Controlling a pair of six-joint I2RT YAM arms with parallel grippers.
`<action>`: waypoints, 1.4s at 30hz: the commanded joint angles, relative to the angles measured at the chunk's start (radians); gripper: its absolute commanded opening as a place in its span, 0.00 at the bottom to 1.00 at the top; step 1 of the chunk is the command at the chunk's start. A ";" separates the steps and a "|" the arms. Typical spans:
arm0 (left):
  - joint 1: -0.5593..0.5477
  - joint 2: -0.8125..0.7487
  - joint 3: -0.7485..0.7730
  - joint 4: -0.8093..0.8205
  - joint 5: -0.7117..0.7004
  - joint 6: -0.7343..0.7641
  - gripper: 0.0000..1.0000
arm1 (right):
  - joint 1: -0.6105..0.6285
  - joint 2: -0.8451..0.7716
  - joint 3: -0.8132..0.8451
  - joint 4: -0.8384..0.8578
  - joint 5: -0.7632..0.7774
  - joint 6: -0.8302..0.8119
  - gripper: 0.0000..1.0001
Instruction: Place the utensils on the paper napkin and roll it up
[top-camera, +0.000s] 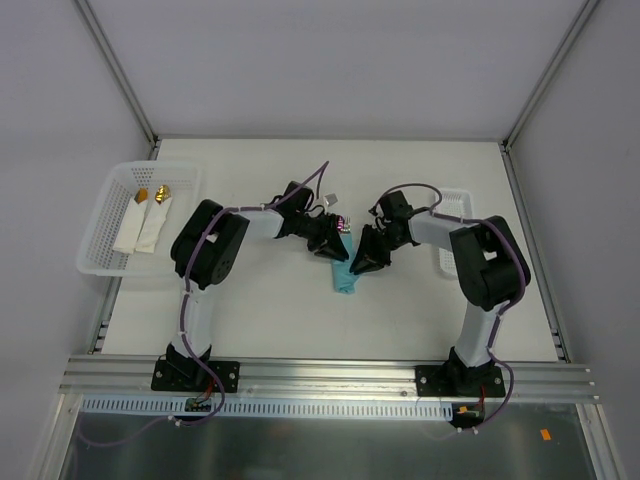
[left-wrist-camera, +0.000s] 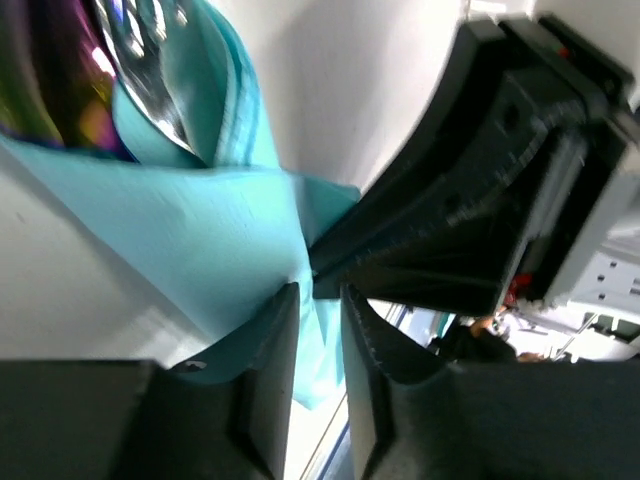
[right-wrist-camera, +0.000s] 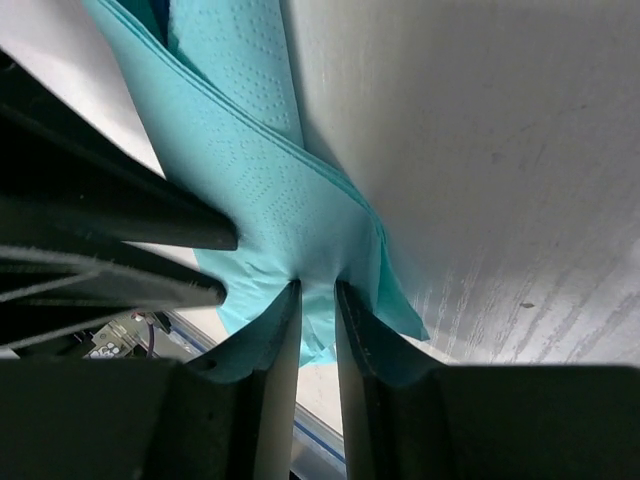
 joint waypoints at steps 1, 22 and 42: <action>-0.007 -0.113 -0.039 -0.051 0.022 0.069 0.26 | 0.010 0.048 0.012 -0.039 0.056 -0.020 0.23; 0.036 -0.156 -0.156 -0.222 -0.021 0.189 0.40 | 0.022 0.071 -0.075 0.089 0.012 0.187 0.17; 0.091 -0.127 -0.144 -0.219 0.005 0.187 0.30 | 0.027 0.099 -0.069 0.056 0.046 0.164 0.13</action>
